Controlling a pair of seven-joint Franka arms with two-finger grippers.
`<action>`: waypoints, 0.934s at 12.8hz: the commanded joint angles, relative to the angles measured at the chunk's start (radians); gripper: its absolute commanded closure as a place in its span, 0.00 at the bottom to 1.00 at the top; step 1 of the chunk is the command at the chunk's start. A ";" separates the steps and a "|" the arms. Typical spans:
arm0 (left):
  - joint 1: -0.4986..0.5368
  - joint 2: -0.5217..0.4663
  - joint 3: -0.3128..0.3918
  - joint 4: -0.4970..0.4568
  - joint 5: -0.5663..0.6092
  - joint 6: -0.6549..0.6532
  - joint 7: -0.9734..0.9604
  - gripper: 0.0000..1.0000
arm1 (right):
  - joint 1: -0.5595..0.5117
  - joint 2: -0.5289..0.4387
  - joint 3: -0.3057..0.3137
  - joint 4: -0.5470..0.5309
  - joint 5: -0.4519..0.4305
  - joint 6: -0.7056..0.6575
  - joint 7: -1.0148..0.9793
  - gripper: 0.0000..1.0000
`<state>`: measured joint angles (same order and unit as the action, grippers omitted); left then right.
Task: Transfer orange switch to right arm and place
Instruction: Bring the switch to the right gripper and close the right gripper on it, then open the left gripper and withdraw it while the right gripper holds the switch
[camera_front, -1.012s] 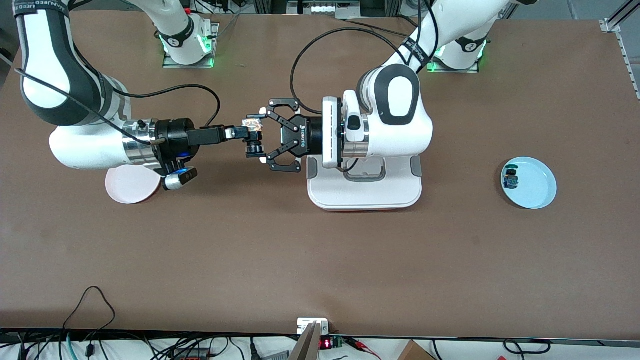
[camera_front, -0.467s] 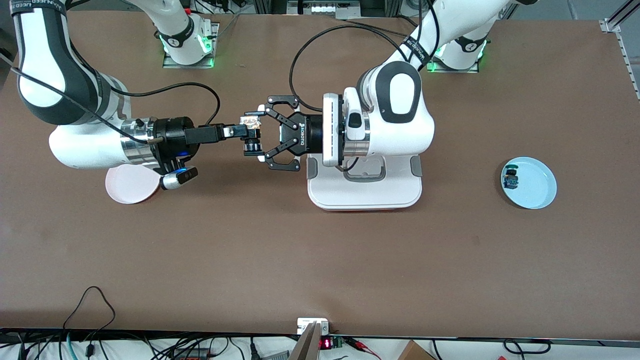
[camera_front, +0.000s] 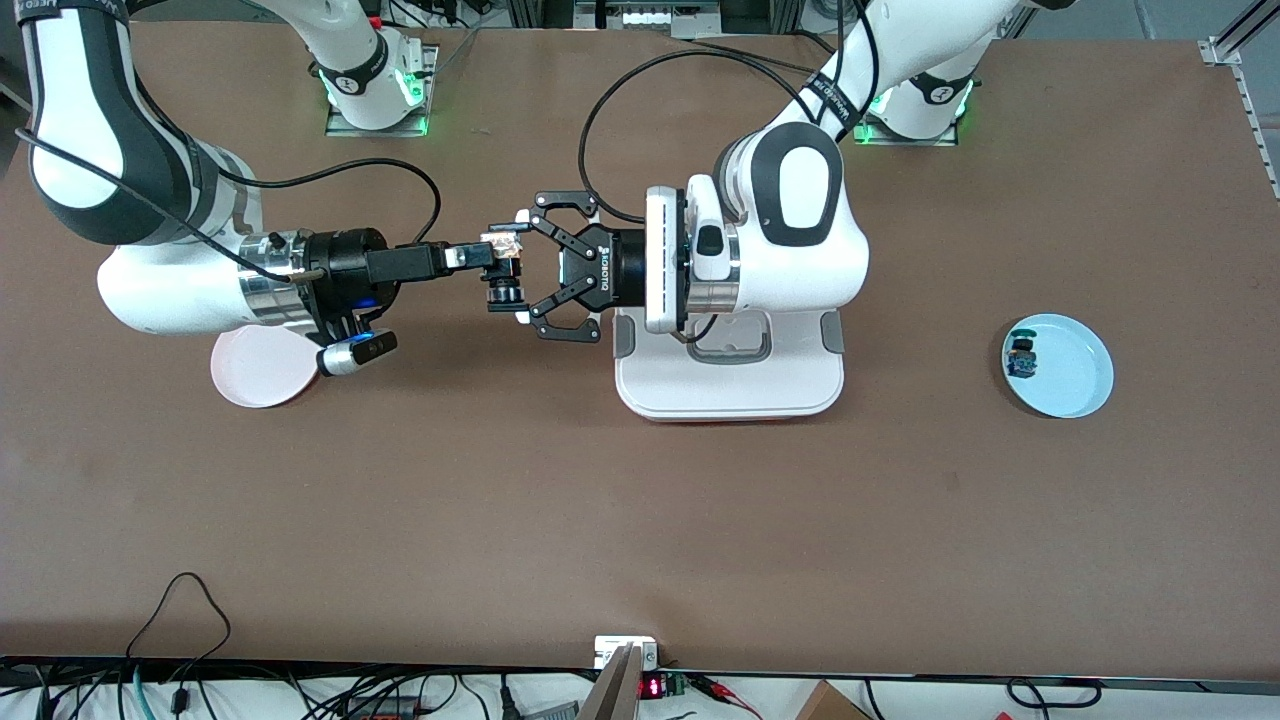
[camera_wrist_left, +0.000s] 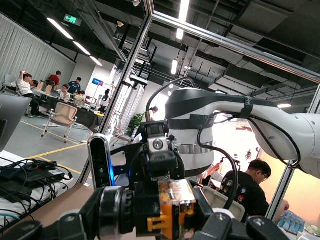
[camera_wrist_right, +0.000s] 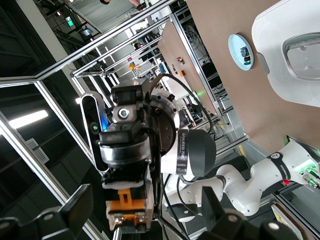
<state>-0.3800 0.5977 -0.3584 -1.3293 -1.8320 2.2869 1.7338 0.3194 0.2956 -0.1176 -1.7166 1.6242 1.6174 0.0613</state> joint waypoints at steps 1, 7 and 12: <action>-0.011 -0.004 0.006 0.013 -0.007 0.017 -0.011 0.98 | 0.006 -0.007 -0.002 -0.003 0.020 -0.008 -0.017 0.35; -0.011 -0.004 0.006 0.013 -0.007 0.017 -0.011 0.97 | 0.001 -0.007 -0.002 -0.003 0.022 -0.034 -0.014 0.94; -0.008 -0.004 0.010 0.013 -0.004 0.016 -0.010 0.90 | 0.000 -0.006 -0.004 -0.001 0.022 -0.033 -0.014 0.95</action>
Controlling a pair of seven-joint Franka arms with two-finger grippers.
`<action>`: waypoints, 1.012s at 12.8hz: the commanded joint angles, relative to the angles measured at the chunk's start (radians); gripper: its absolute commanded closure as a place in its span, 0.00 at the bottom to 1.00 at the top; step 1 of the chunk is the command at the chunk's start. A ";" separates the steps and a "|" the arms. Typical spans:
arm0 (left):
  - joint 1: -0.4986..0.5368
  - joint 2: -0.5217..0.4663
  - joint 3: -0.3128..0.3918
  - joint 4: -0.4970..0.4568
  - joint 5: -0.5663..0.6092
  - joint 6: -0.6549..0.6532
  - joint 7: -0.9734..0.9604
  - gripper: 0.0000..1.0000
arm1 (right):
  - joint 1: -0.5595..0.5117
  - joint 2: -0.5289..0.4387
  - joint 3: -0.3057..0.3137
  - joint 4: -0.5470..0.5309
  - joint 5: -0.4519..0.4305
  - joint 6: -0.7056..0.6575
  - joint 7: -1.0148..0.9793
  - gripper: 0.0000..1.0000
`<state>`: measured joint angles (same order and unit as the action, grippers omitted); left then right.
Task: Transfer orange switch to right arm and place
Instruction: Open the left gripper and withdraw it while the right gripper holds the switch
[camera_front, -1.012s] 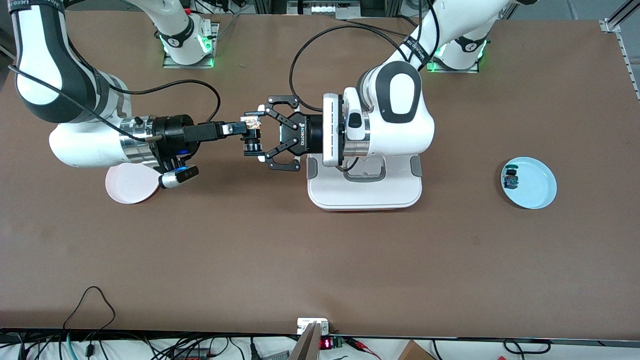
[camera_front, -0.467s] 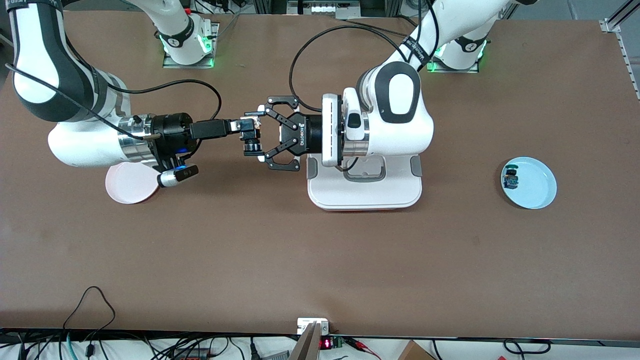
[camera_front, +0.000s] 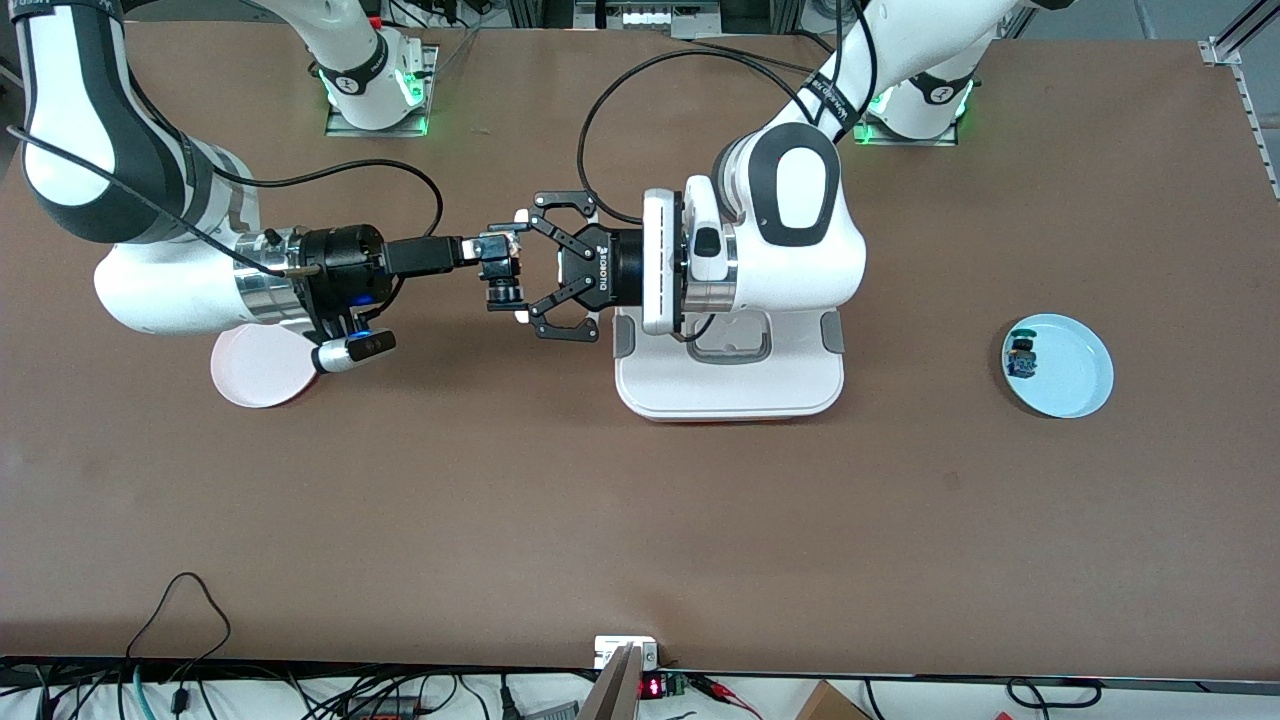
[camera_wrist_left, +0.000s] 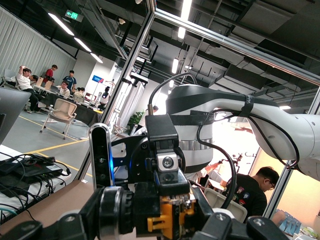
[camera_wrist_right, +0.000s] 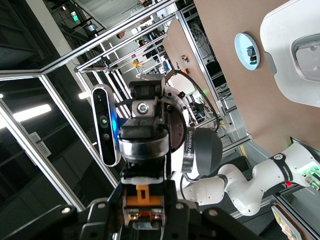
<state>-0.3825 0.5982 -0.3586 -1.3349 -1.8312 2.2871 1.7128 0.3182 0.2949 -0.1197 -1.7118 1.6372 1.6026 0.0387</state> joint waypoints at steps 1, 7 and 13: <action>-0.003 -0.005 0.012 0.019 -0.005 0.014 0.011 0.59 | 0.001 -0.006 -0.001 -0.005 0.009 -0.018 0.009 0.95; 0.169 0.006 0.016 0.013 0.018 -0.226 -0.010 0.00 | -0.001 -0.006 -0.003 -0.006 0.009 -0.020 0.004 0.95; 0.566 0.077 0.018 0.013 0.374 -0.609 0.016 0.00 | -0.044 -0.023 -0.005 -0.012 -0.069 -0.039 -0.022 0.95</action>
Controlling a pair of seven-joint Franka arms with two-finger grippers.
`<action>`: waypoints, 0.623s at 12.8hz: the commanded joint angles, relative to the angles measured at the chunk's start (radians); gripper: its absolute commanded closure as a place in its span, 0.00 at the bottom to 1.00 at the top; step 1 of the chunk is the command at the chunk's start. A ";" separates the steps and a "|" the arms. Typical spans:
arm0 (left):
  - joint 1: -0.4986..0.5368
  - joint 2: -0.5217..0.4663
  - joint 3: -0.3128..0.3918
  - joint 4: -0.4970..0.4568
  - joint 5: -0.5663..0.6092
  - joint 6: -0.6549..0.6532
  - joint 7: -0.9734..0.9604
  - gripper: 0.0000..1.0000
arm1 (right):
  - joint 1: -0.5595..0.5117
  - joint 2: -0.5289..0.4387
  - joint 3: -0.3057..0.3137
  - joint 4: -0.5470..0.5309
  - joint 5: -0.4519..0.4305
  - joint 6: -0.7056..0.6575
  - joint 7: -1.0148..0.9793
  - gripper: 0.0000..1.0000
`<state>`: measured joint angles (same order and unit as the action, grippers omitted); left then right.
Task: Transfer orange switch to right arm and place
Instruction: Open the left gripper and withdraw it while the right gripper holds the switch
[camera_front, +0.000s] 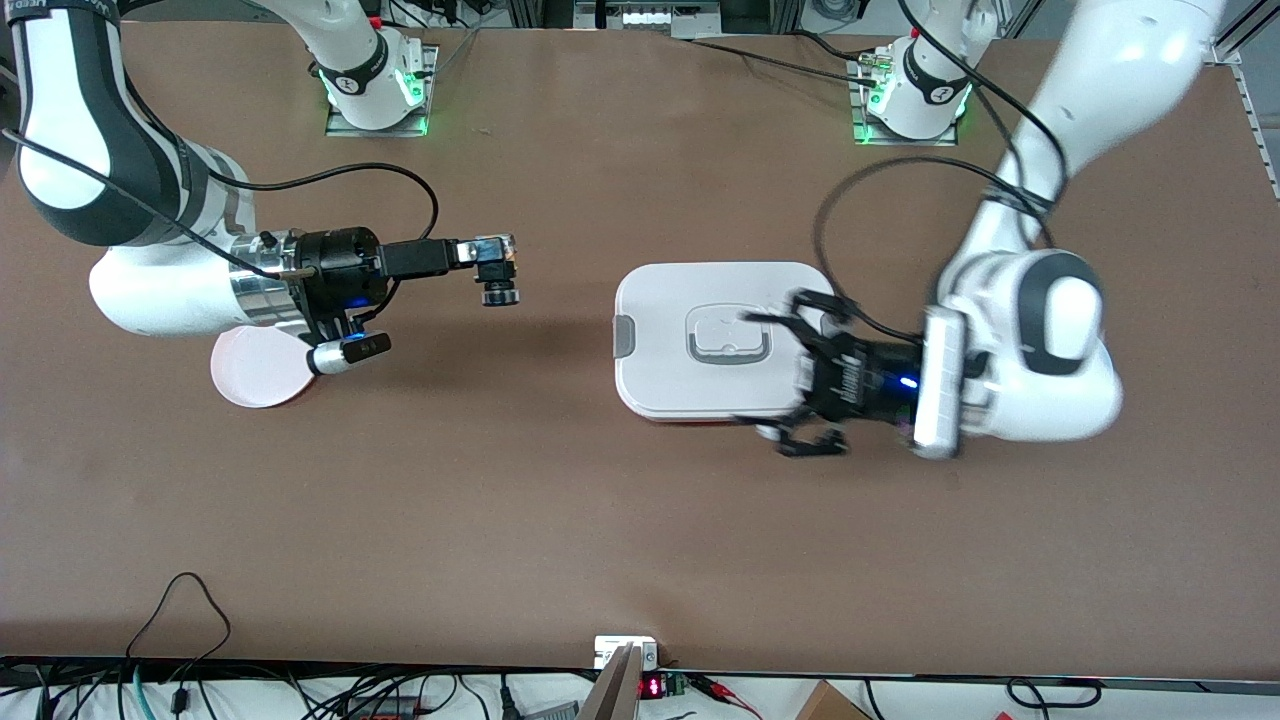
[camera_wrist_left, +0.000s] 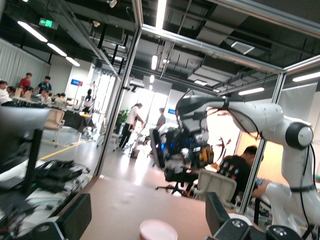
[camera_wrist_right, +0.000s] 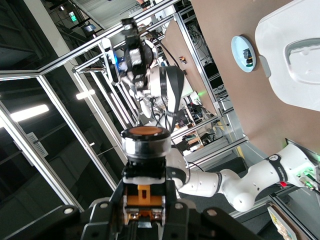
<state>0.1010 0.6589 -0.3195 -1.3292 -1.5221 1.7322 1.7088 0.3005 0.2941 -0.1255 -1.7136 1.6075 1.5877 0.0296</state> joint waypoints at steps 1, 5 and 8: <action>0.130 0.040 -0.021 0.008 0.075 -0.110 0.061 0.00 | -0.047 -0.021 0.001 -0.012 -0.053 -0.047 -0.013 0.95; 0.267 0.088 0.104 0.013 0.131 -0.123 0.132 0.00 | -0.141 -0.024 -0.002 -0.012 -0.202 -0.150 -0.011 0.95; 0.255 0.085 0.327 0.212 0.347 -0.106 0.126 0.00 | -0.205 -0.044 -0.005 -0.014 -0.413 -0.210 -0.022 0.95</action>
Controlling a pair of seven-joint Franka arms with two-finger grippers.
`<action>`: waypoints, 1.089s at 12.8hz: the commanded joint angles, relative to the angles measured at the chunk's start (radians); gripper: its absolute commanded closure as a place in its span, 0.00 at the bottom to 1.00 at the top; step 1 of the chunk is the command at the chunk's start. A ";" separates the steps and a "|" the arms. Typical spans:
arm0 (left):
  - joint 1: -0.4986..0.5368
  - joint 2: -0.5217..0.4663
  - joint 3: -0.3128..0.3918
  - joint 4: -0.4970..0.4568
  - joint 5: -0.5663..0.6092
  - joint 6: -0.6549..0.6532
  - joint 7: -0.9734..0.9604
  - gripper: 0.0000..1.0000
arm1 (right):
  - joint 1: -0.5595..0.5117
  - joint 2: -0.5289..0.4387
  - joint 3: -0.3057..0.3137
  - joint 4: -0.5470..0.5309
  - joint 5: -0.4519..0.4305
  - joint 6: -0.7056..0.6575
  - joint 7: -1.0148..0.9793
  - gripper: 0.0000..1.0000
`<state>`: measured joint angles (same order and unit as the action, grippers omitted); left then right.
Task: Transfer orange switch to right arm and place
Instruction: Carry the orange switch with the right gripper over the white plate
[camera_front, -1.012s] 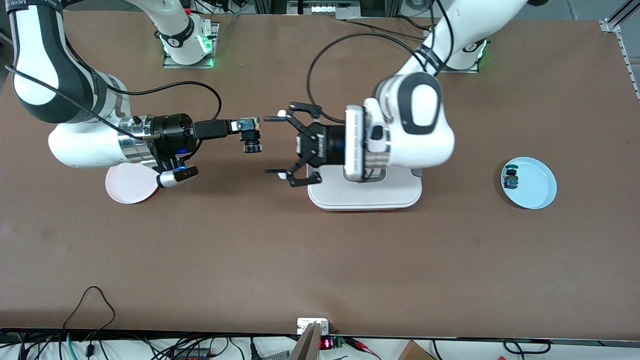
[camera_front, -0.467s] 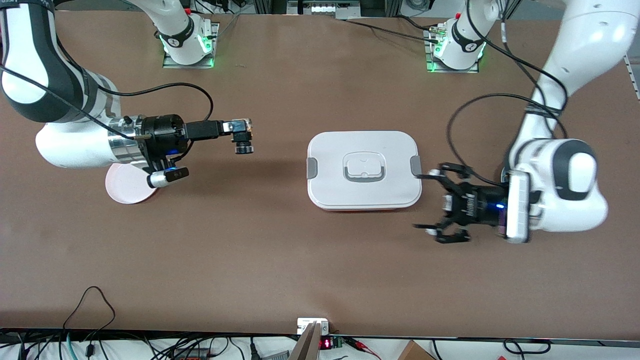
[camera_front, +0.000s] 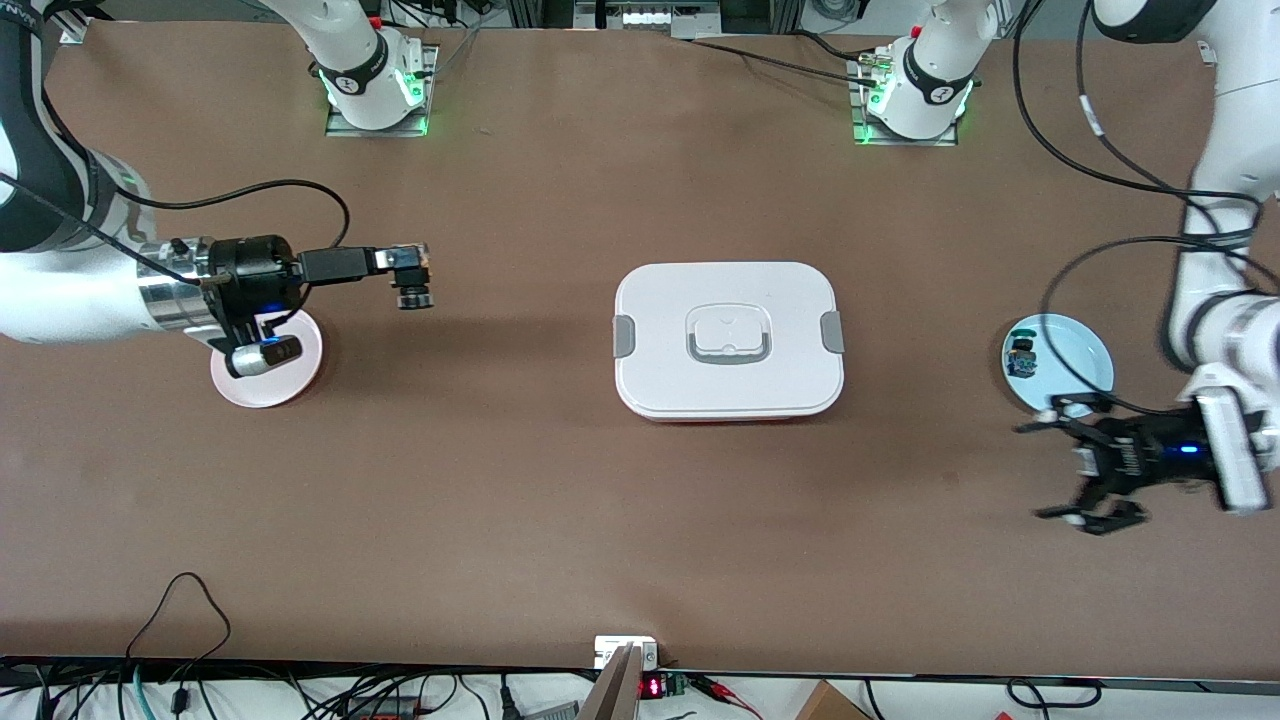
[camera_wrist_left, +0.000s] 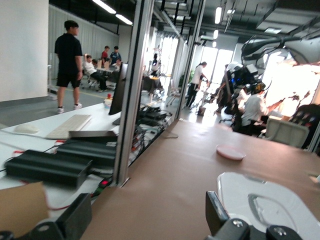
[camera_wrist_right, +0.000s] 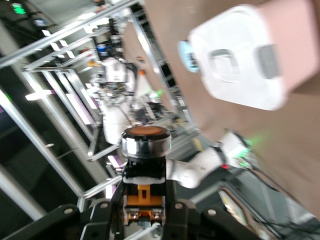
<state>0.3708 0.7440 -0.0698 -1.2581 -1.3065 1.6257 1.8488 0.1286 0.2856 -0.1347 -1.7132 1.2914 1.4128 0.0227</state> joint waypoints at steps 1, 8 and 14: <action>-0.012 -0.003 0.091 0.195 0.241 0.031 -0.031 0.00 | -0.058 -0.043 0.006 -0.013 -0.174 -0.054 -0.051 0.95; -0.160 -0.338 0.117 0.256 1.078 0.049 -0.667 0.00 | -0.106 -0.069 0.006 -0.016 -0.864 -0.063 -0.401 0.95; -0.432 -0.531 0.114 0.243 1.305 -0.300 -1.589 0.00 | -0.104 -0.069 0.012 -0.069 -1.249 0.177 -0.814 0.95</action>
<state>0.0130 0.2302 0.0353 -0.9768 -0.0462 1.3655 0.5167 0.0229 0.2396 -0.1321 -1.7447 0.1260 1.5195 -0.6926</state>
